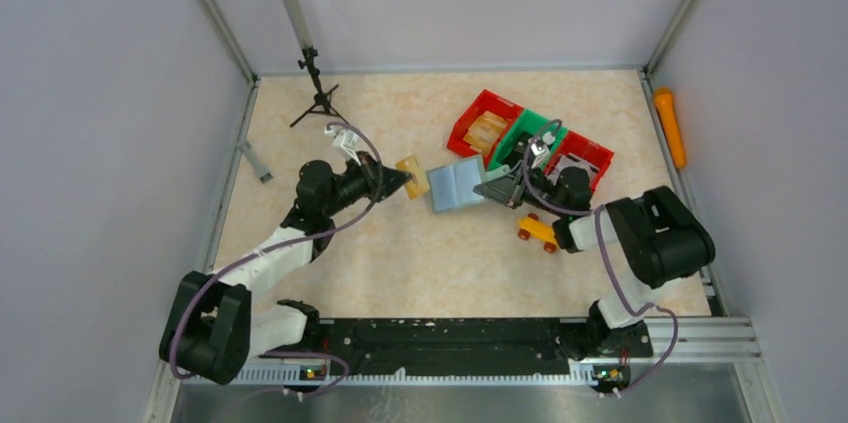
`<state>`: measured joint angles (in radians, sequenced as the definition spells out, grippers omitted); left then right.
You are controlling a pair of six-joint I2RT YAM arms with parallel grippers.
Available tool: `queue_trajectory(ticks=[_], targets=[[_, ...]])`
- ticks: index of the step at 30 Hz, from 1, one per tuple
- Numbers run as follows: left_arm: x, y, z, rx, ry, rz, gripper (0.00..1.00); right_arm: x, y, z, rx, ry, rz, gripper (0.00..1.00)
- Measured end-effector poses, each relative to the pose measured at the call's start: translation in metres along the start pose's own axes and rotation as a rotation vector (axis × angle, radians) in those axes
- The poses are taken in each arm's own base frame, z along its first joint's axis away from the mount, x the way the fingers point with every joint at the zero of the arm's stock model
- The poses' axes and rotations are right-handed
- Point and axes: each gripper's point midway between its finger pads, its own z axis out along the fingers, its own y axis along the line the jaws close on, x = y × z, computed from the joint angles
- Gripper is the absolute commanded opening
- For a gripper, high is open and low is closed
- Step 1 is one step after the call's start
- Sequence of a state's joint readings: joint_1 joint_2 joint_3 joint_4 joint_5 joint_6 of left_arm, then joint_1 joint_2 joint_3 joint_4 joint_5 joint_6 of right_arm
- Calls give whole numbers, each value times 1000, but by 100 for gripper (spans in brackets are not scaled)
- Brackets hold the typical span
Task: Take the credit cards out of the card holder
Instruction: Place the card holder at the center of the board.
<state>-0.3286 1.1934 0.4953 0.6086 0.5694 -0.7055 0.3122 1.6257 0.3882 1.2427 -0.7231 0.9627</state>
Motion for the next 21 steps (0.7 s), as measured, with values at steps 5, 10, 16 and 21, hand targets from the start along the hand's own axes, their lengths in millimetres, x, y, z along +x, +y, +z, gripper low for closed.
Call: queue_trajectory(ticks=[5, 10, 16, 21], targets=[[2, 12, -4, -62, -11, 14, 0, 26, -10, 21, 13, 135, 26, 0], [6, 16, -3, -72, 1, 10, 0, 54, -2, 41, -46, 273, 41, 47], [9, 15, -2, -55, 18, 8, 0, 68, -26, 35, 77, 319, 40, 59], [17, 14, 2, -24, 50, -11, 0, 44, -20, 28, 152, 241, -86, 76]])
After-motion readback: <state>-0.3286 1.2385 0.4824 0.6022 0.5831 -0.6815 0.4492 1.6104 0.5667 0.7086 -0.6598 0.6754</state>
